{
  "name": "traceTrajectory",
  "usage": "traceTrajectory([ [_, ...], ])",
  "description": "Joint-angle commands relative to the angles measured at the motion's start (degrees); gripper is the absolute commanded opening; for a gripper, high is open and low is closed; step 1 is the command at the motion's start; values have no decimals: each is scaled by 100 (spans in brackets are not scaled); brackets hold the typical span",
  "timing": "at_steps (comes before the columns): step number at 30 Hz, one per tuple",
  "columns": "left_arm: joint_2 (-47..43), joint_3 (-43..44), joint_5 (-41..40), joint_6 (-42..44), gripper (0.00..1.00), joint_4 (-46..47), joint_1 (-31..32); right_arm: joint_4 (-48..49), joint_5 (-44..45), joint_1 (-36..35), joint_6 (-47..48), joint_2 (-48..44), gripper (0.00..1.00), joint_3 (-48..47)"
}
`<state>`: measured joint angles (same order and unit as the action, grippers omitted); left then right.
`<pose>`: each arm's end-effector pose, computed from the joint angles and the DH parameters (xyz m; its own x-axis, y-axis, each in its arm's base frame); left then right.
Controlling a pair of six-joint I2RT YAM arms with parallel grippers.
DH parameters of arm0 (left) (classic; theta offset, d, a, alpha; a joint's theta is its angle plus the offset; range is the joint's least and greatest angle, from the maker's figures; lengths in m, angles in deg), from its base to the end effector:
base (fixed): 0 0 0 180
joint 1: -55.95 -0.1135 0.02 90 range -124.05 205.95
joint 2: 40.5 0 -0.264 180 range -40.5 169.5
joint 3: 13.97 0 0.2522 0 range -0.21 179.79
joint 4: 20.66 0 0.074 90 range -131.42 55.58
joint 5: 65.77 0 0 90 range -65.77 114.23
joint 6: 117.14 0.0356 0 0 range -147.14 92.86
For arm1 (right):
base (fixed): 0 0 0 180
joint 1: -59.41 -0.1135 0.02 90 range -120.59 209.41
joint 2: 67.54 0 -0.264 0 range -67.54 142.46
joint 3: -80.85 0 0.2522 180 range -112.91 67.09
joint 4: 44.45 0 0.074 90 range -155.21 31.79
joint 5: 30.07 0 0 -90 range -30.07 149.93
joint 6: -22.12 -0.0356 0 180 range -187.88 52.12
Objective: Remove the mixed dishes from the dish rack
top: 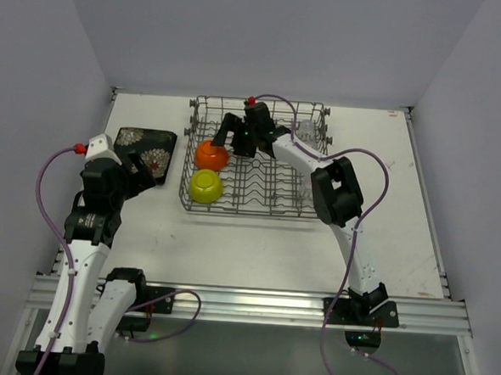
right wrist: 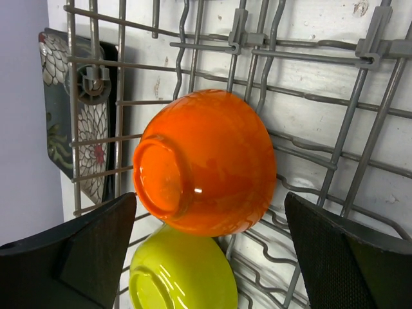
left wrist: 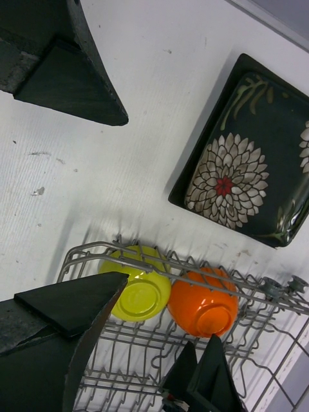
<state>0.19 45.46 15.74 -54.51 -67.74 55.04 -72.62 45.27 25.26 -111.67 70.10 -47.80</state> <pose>0.1547 0.0077 0.3148 -0.3546 -0.4604 -0.8138 -0.3475 0.8729 -0.3424 0.4506 0.3165 0.1865 -0.8522 0.2309 -0.4695 -0.1666 0.7309 0.6619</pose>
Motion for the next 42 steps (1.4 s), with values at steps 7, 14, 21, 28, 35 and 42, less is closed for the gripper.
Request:
traceTrajectory([
  [7, 71, -41, 111, 171, 100, 300, 187, 826, -468, 102, -534, -71, 99, 467],
  [14, 106, -41, 137, 180, 100, 309, 222, 1142, -608, 128, -806, -71, 99, 643],
  [21, 106, -32, 128, 189, 100, 300, 240, 1248, -732, 128, -956, 26, 99, 599],
  [28, 71, -41, 111, 189, 100, 300, 249, 1213, -600, 128, -974, -10, 99, 687],
  [35, 71, -32, 111, 189, 100, 300, 249, 1169, -451, 128, -921, -36, 99, 802],
  [42, 62, -41, 111, 189, 100, 300, 249, 1292, -582, 119, -973, -10, 99, 766],
])
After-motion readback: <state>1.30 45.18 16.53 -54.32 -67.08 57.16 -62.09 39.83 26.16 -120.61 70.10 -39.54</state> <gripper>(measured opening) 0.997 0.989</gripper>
